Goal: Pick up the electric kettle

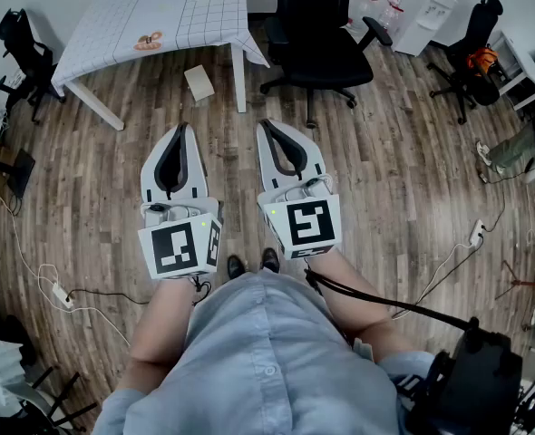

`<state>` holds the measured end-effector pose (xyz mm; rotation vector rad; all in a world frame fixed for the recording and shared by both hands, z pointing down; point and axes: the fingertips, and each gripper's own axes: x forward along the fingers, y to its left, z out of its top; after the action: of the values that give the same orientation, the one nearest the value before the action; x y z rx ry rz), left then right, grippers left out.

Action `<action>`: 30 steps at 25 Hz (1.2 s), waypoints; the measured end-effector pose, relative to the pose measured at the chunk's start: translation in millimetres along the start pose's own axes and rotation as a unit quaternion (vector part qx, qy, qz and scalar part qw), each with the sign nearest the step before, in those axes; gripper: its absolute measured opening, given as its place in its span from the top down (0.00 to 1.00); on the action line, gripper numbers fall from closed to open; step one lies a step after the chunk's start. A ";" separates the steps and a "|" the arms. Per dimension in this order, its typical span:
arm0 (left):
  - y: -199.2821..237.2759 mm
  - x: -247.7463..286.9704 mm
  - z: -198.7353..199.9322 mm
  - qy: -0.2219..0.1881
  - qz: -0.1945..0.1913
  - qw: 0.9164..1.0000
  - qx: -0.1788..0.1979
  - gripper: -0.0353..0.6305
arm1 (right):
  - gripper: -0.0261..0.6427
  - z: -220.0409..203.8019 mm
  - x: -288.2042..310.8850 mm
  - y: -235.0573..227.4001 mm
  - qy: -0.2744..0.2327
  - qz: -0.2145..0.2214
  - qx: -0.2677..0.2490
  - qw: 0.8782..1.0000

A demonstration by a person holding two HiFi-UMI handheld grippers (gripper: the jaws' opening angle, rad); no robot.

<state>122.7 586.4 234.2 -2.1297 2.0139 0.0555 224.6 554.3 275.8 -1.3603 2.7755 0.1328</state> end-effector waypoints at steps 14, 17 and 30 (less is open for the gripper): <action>-3.7 14.2 -25.3 0.020 0.028 0.999 0.000 0.95 | 0.96 -11.7 15.0 -21.0 -0.018 0.042 0.022 0.999; 10.2 17.7 -40.2 0.035 0.042 0.999 -0.005 0.95 | 0.96 -26.1 33.0 -24.5 0.000 0.036 0.025 0.999; 110.9 154.5 -82.5 0.034 0.033 0.999 -0.021 0.95 | 0.96 -55.2 206.0 -31.7 0.015 0.022 0.013 1.000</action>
<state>13.4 415.0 274.5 -2.1176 2.1388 0.0379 123.2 367.6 312.3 -1.3063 2.8223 0.0789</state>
